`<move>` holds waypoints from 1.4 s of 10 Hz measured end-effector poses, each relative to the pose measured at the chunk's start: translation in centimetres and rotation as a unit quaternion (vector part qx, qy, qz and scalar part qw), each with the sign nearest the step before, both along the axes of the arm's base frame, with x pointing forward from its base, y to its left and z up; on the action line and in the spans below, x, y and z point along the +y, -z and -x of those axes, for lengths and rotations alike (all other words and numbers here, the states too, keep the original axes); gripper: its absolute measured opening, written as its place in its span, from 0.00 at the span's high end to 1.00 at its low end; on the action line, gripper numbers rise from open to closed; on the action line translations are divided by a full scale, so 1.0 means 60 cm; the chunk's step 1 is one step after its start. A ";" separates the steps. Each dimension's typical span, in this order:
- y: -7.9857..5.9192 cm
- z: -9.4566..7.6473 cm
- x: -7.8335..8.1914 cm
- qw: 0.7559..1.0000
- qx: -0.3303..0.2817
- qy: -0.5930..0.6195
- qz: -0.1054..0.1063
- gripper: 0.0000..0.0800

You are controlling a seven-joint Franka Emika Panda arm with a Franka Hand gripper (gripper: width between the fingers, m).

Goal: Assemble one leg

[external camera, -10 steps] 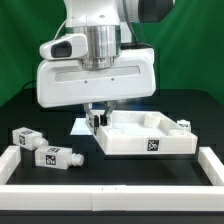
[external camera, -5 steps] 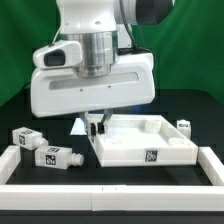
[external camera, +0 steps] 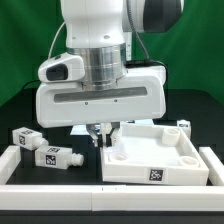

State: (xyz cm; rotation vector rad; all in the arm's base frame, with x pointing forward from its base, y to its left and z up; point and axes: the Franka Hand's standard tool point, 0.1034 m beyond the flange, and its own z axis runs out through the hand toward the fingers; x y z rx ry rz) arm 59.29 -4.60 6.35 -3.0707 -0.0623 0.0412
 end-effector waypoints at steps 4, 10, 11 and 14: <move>0.017 -0.017 0.005 0.999 0.025 0.038 -0.009 0.94; 0.062 -0.007 0.031 0.999 -0.010 0.048 -0.008 0.94; 0.061 -0.010 0.039 0.998 -0.022 0.050 -0.004 0.94; 0.061 -0.009 0.037 0.999 -0.025 0.045 0.002 0.94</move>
Offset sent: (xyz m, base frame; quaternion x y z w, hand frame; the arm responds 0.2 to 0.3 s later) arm 0.0380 0.0061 -0.0109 0.0384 -0.0310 0.1195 0.9916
